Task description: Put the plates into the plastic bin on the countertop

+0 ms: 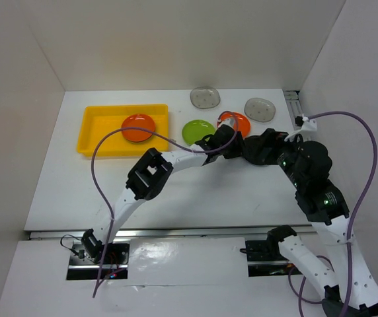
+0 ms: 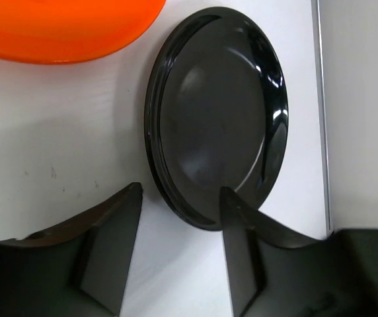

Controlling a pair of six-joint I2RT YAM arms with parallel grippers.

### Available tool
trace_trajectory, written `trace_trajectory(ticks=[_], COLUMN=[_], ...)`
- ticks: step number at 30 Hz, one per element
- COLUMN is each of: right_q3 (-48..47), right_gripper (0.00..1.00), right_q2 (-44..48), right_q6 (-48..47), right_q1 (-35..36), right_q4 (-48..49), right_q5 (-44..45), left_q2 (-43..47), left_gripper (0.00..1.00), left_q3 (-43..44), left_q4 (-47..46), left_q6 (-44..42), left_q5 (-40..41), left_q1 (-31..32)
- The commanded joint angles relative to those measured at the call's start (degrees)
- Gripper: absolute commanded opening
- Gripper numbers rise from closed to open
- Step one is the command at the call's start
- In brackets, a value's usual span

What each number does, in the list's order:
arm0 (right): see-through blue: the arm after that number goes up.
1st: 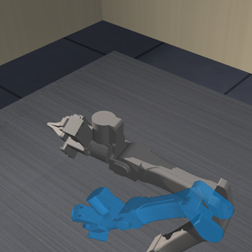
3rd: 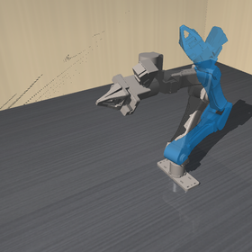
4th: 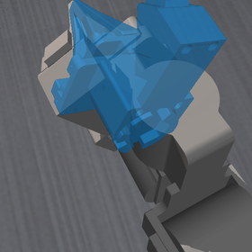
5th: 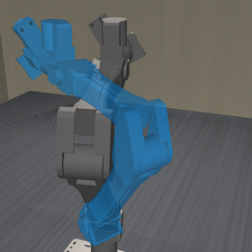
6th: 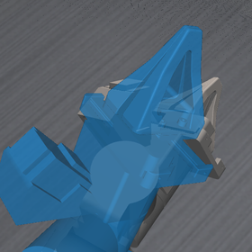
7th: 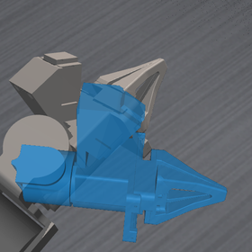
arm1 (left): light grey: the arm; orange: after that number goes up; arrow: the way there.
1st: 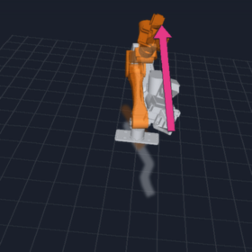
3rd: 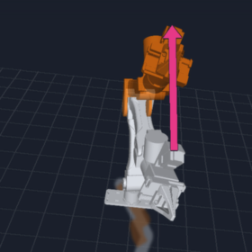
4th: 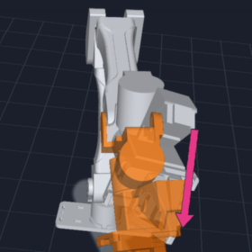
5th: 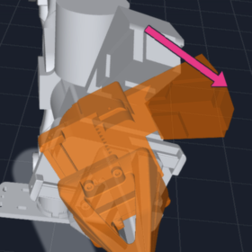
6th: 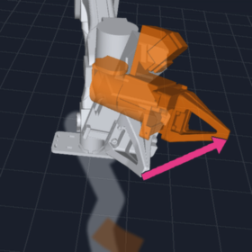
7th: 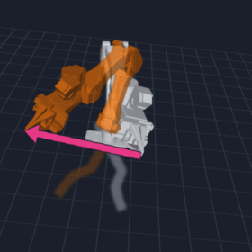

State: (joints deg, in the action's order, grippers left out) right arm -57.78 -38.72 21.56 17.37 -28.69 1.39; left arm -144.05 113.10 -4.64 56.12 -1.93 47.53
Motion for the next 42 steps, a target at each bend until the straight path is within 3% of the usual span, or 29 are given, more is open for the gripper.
trace_trajectory(ticks=[1, 6, 11, 13, 16, 22, 27, 31, 35, 38, 42], right_q3=[-1.28, -0.76, 0.82, 1.43, 2.58, 5.04, 10.48, 11.64, 12.78, 12.17, 8.22], right_gripper=[1.00, 1.00, 1.00, 1.00, 1.00, 1.00, 1.00, 1.00, 1.00, 1.00, 1.00], right_q2=[0.93, 0.93, 0.93, 0.93, 1.54, -0.91, -0.04, -9.40, -20.30, -30.34, -44.40], right_q6=[-0.73, -0.73, -0.20, -0.20, -0.20, 6.64, 8.68, 5.08, 4.28, 5.76, 7.09], right_q1=[-0.31, -0.31, -0.31, -0.31, -0.31, -0.31, -0.31, -0.92, -5.91, -14.97, -21.14], right_q4=[-1.11, -1.11, -1.11, -1.11, -0.58, -0.49, 11.24, 19.97, 30.51, 38.07, 47.04], right_q5=[0.90, 0.38, 0.37, 0.37, 1.86, 10.38, 12.93, 14.00, 7.95, -5.81, -14.82], left_q2=[-3.17, -3.17, -3.78, -3.78, -1.42, 13.68, 27.22, 37.16, 44.81, 48.24, 49.39], left_gripper=[0.61, 0.52, 0.29, 0.13, 0.00, 0.00, 0.00, 0.00, 0.00, 0.00, 0.00], left_q3=[1.42, -1.21, 0.45, 0.46, -1.90, -7.27, -17.02, -21.77, -27.04, -33.18, -38.47], left_q4=[2.18, -2.03, -2.82, -3.35, -6.42, -4.15, 2.17, 11.48, 17.65, 18.97, 17.75], left_q6=[1.62, 4.43, 6.54, 7.69, 9.00, 8.48, 8.48, 6.03, 3.83, 2.68, 1.54], left_q5=[0.70, 0.70, -0.34, -0.87, -2.10, -4.48, 0.24, 5.79, 8.79, 5.54, 1.68], left_q1=[0.89, 0.90, 0.38, 0.37, -0.24, -2.87, -8.23, -16.47, -26.41, -35.03, -42.24])
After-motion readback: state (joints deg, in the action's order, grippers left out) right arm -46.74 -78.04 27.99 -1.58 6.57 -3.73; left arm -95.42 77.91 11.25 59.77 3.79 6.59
